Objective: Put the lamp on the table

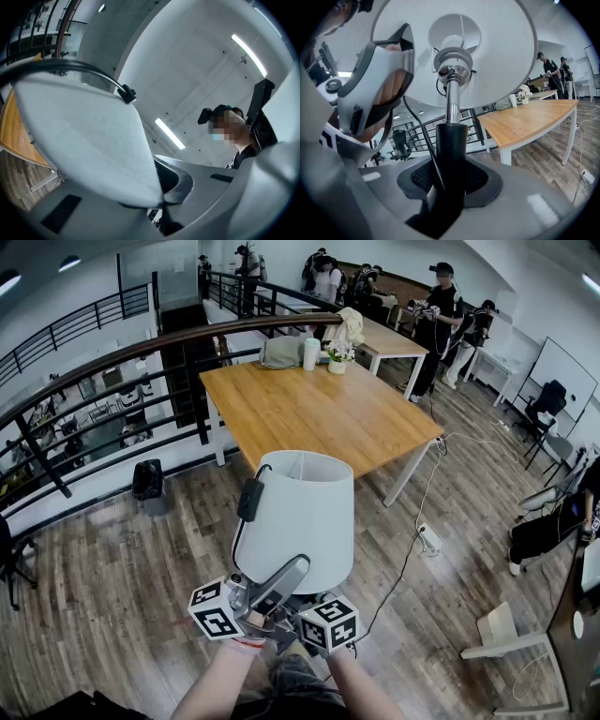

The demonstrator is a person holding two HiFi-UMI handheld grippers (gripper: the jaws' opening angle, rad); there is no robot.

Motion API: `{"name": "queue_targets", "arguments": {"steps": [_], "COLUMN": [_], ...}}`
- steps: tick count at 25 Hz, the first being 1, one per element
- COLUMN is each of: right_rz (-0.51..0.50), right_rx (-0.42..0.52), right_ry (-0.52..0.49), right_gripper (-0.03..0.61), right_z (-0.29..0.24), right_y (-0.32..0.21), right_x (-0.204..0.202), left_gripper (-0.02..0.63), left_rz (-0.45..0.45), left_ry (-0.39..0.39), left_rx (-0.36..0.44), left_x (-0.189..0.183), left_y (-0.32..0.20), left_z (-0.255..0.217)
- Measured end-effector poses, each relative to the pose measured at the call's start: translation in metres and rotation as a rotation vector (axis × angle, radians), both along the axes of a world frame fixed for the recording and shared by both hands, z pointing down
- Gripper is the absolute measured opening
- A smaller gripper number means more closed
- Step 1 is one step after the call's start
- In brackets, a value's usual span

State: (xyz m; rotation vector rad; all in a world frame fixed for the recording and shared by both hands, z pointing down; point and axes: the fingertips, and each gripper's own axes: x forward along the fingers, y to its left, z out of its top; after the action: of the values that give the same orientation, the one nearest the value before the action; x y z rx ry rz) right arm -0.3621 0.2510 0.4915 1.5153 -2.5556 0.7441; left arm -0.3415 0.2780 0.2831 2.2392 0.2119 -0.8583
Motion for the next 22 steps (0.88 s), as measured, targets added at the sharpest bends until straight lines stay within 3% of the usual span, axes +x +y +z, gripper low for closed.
{"name": "queue_targets", "arguments": {"steps": [12,22], "right_rz": [0.005,0.039], "right_rx": [0.009,0.006], "right_ry": [0.003,0.016], "right_gripper": [0.149,0.149], "right_z": [-0.001,0.002], "right_y": [-0.062,-0.091], "right_x": [0.091,0.143], "left_gripper": [0.005,0.005], "left_rz": [0.008,0.045], "left_ry": [0.003,0.017], "left_rx": [0.006,-0.003], "left_x": [0.09,0.138], "left_y": [-0.06,-0.09], "left_z": [0.0,0.003]}}
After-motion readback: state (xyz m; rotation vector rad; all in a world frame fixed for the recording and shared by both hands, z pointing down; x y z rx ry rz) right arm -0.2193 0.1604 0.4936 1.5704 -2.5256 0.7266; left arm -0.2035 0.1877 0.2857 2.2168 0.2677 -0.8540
